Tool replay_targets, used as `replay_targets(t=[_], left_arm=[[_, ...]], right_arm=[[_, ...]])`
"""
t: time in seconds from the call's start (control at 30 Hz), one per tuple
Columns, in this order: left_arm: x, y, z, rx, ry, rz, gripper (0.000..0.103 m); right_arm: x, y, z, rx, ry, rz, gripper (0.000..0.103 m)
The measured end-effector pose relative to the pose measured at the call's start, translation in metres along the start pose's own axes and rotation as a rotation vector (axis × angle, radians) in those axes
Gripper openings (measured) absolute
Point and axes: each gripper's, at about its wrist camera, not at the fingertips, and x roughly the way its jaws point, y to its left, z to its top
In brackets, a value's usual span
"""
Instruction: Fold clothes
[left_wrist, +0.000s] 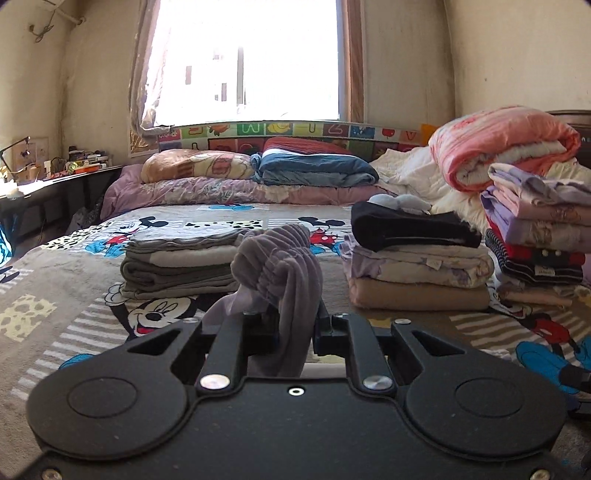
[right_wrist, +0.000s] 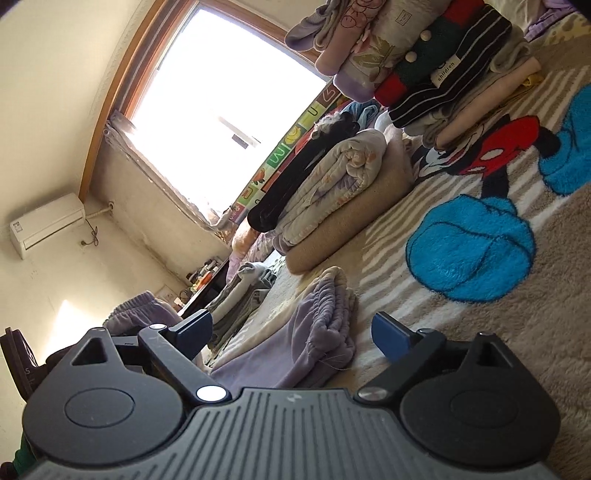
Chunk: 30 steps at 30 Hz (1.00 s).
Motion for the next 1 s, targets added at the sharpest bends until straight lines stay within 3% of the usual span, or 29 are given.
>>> replay_targets(t=[0.3,0.6,0.67,0.7,0.73,0.83,1.0], left_arm=[[0.01,-0.105,-0.028,0.332,0.009,-0.022,0.013],[0.018,-0.163,-0.06,0.568,0.004,-0.028,0.013],[0.019,-0.17,-0.064,0.589,0.006,-0.055,0.016],[0.019,-0.174,-0.067,0.604,0.02,-0.1,0.029],[0.019,-0.176,-0.069,0.626,0.045,-0.155,0.058],[0.003,-0.172,-0.072,0.639,0.027,-0.235,0.062],[-0.027,-0.122,-0.055,0.46,0.01,-0.301,0.062]], right_arm=[[-0.007,-0.009,0.001,0.071,-0.043,0.047,0.091],[-0.012,-0.019,0.004,0.136,-0.082,0.078,0.088],[-0.012,-0.02,0.004,0.143,-0.086,0.081,0.088],[-0.013,-0.021,0.004,0.148,-0.089,0.083,0.087],[-0.013,-0.022,0.005,0.153,-0.092,0.085,0.087],[-0.014,-0.025,0.005,0.168,-0.1,0.088,0.085],[-0.014,-0.023,0.005,0.156,-0.095,0.077,0.084]])
